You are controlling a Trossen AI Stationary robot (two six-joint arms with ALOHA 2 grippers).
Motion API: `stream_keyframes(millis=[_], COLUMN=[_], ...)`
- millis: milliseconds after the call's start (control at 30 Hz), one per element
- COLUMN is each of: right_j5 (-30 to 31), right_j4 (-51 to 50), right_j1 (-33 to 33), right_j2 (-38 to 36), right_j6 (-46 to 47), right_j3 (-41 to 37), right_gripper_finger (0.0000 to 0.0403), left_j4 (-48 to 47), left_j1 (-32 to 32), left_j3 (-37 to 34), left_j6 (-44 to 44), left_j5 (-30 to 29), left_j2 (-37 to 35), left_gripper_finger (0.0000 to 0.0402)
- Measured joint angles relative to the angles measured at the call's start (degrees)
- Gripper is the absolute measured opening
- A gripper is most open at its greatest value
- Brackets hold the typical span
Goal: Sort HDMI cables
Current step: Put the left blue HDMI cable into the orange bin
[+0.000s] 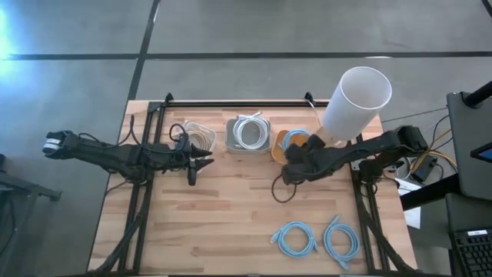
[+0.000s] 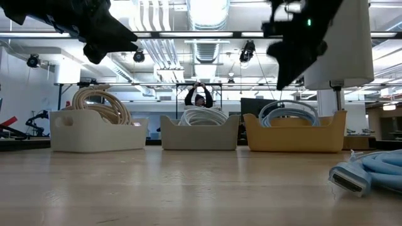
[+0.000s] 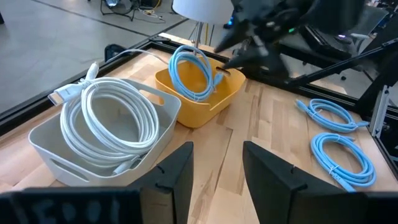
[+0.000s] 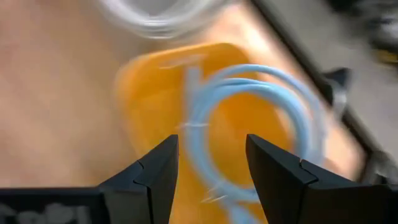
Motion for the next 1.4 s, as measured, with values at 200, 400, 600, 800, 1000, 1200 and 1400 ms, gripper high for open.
stream_keyframes(millis=[200,400,600,800,1000,1200,1400], right_j5=[-16.3,-36.2,-50.3,-57.7,-65.3,-68.2,-68.4], right_j4=[-0.2,-0.2,-0.3,-0.3,-0.1,-0.2,-0.1], right_j1=[4.3,7.2,9.7,10.8,10.8,10.9,10.9], right_j2=[0.0,0.3,3.7,9.6,16.8,23.2,27.1], right_j6=[-5.1,-2.0,-0.9,-1.8,-2.5,-5.4,-7.0], right_j3=[7.2,7.8,6.3,6.3,7.2,10.2,14.8], right_gripper_finger=[0.0183,0.0185,0.0185,0.0185,0.0183,0.0172,0.0169], left_j4=[0.0,0.0,0.0,0.0,0.0,0.0,0.0], left_j1=[0.0,0.0,0.0,0.0,0.0,0.0,0.0], left_j3=[0.0,0.0,0.0,0.0,0.0,0.0,0.0], left_j6=[0.0,0.0,0.0,0.0,-0.7,-0.8,-0.9], left_j5=[0.0,0.0,0.0,0.0,0.0,-0.2,-0.2], left_j2=[0.0,0.0,0.0,0.0,0.0,0.0,0.0], left_gripper_finger=[0.014,0.014,0.014,0.014,0.014,0.014,0.014])
